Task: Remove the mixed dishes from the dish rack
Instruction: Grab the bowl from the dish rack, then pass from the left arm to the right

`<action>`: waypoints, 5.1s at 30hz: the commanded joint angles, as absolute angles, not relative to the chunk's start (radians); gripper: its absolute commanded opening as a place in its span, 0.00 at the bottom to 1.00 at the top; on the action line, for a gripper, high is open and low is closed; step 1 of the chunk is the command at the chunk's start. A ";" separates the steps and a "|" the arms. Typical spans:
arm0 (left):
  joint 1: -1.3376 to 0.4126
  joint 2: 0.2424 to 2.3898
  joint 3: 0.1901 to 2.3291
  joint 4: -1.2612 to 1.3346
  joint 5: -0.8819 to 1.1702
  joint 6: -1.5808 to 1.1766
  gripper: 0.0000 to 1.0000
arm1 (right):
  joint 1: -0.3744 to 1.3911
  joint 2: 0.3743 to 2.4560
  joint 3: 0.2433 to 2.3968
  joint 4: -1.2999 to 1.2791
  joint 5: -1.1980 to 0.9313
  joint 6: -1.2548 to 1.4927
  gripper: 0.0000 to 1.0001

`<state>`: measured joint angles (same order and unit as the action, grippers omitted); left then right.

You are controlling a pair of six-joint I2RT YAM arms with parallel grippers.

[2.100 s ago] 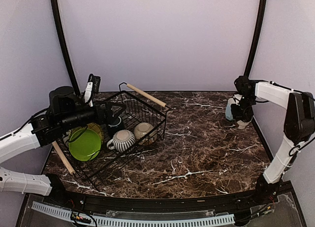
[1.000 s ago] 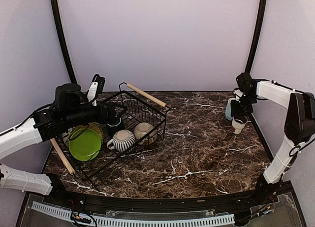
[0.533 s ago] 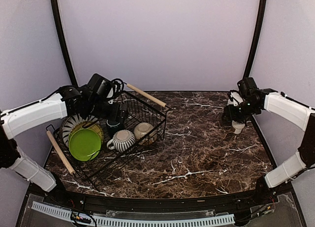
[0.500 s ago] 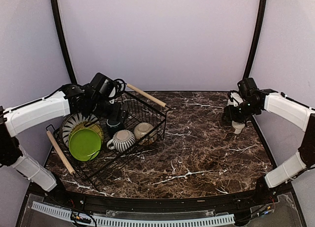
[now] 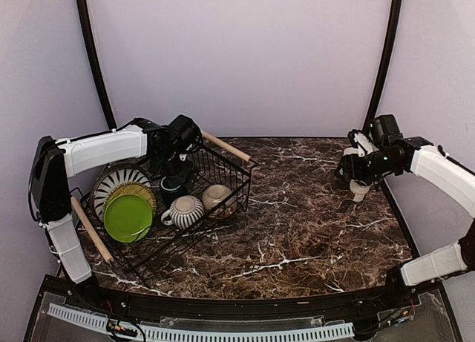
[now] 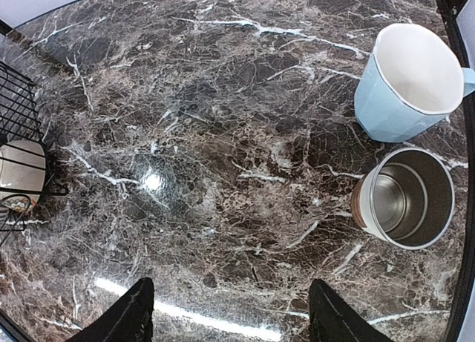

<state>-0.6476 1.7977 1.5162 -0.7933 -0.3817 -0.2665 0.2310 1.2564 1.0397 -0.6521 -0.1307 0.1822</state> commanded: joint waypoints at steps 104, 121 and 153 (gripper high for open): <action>-0.517 1.258 0.959 0.464 0.560 -1.038 0.01 | 0.834 1.768 1.324 0.430 -0.678 0.875 0.73; -0.517 1.340 0.851 0.812 0.672 -1.227 0.01 | 0.855 1.753 1.292 0.693 -0.715 0.917 0.30; -0.517 1.209 0.947 0.219 0.514 -0.730 0.99 | 0.766 1.266 1.238 -0.341 0.013 0.478 0.00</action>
<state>-0.5194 1.2766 0.8883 0.4507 0.5999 -0.9356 0.7929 1.3380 1.1648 0.0509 -0.3923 0.5980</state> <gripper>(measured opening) 0.989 0.061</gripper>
